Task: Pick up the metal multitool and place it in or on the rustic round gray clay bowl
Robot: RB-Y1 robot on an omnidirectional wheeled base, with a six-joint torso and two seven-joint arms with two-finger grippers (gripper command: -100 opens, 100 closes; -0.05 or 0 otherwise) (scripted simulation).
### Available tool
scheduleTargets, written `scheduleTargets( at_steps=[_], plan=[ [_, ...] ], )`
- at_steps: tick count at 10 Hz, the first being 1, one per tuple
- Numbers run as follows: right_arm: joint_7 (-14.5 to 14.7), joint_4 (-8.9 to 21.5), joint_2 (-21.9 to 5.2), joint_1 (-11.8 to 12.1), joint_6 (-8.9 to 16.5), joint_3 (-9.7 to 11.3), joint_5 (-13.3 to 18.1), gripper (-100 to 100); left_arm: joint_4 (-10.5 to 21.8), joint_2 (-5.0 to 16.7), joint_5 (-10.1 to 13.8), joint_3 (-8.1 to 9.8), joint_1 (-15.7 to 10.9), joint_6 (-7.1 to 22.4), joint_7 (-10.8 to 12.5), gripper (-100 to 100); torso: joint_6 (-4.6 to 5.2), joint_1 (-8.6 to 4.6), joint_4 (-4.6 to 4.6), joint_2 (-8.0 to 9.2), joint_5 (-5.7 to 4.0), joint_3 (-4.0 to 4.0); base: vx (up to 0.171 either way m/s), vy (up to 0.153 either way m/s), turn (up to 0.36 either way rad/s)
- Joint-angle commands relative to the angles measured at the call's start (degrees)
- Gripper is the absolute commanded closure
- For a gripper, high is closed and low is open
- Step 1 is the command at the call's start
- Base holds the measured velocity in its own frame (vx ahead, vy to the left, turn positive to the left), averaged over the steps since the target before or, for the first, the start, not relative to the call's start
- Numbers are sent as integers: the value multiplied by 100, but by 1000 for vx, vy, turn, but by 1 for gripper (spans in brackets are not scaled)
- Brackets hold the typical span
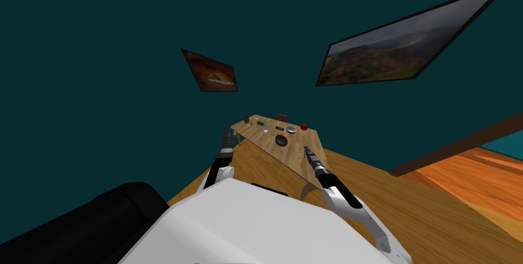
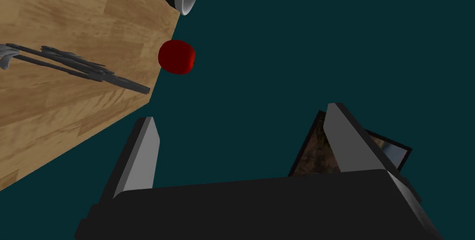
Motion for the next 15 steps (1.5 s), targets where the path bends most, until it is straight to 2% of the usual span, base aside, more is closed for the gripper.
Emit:
scheduleTargets(
  at_steps=[1, 2, 3, 4, 5, 6, 7, 8, 9, 10, 11, 12, 13, 14, 15],
  plan=[
    [69, 156, -172, -44, 286, 32, -65, -100, 0, 0, 0, 0, 0, 0, 0, 0, 0, 0, 0, 0, 0, 0, -7, 7, 181],
    [69, 156, -172, -44, 335, 32, -65, -100, 0, 0, 0, -1, -1, 0, 0, 0, -5, 1, 0, -1, 0, -1, -8, 1, 113],
    [138, 340, -333, -104, 520, 67, -121, -100, 0, 0, 0, 0, 0, 0, 0, 0, -2, 0, 0, -2, 0, -1, -10, 5, 212],
    [138, 340, -333, -104, 607, 67, -121, -100, 0, 0, 0, -1, -1, 0, 0, 0, -5, 0, 0, -2, 0, -1, -9, -2, 93],
    [207, 521, -498, -161, 799, 102, -173, -100, 0, 0, 0, 0, 0, 0, 0, 0, 0, -1, 0, -2, 0, -1, -11, 2, 182],
    [207, 521, -498, -161, 877, 102, -173, -100, 0, 0, 0, 0, -1, 0, 0, 0, -3, -1, 0, -1, 0, 0, -8, -3, 95],
    [274, 698, -665, -216, 1091, 135, -221, -100, 0, 0, 0, 0, 0, 0, 0, 0, -1, -2, 0, -2, -1, -1, -7, 1, 169],
    [274, 698, -665, -216, 1144, 135, -221, -100, 0, 0, 0, 0, -1, 0, 0, 0, -4, -3, -1, -3, -1, -2, -5, -3, 114],
    [339, 871, -832, -268, 1304, 167, -266, -100, 0, 0, 0, 0, 0, 0, 0, 0, -1, -2, -1, -3, 0, -2, -5, 0, 219],
    [339, 871, -832, -268, 1405, 167, -266, -100, 0, 0, 0, 0, -1, 0, 0, 0, -4, -2, 0, -4, 0, -2, -3, -6, 102],
    [403, 1039, -999, -318, 1634, 198, -306, -100, 0, 0, 0, 0, 0, 0, 0, 0, 0, -3, -1, -4, -1, -2, -2, -2, 197],
    [403, 1039, -999, -318, 1660, 198, -306, -100, 0, 0, 0, 0, -1, 0, 0, 0, -3, -3, -1, -4, -1, -2, -1, -6, 99],
    [464, 1202, -1164, -366, 1876, 226, -343, -100, 0, 0, 0, 0, 0, 0, 0, 0, 1, -3, -1, -3, 0, -2, -2, -2, 218],
    [464, 1202, -1164, -366, 1908, 226, -343, -100, 0, 0, 0, 0, -1, 0, 0, 0, -4, -3, -1, -5, -1, -3, 1, -9, 79],
    [522, 1358, -1327, -410, 2140, 253, -375, -100, 0, 0, 0, 1, 1, 0, 0, 0, 2, -4, -1, -5, -1, -3, 2, -5, 188]
  ],
)
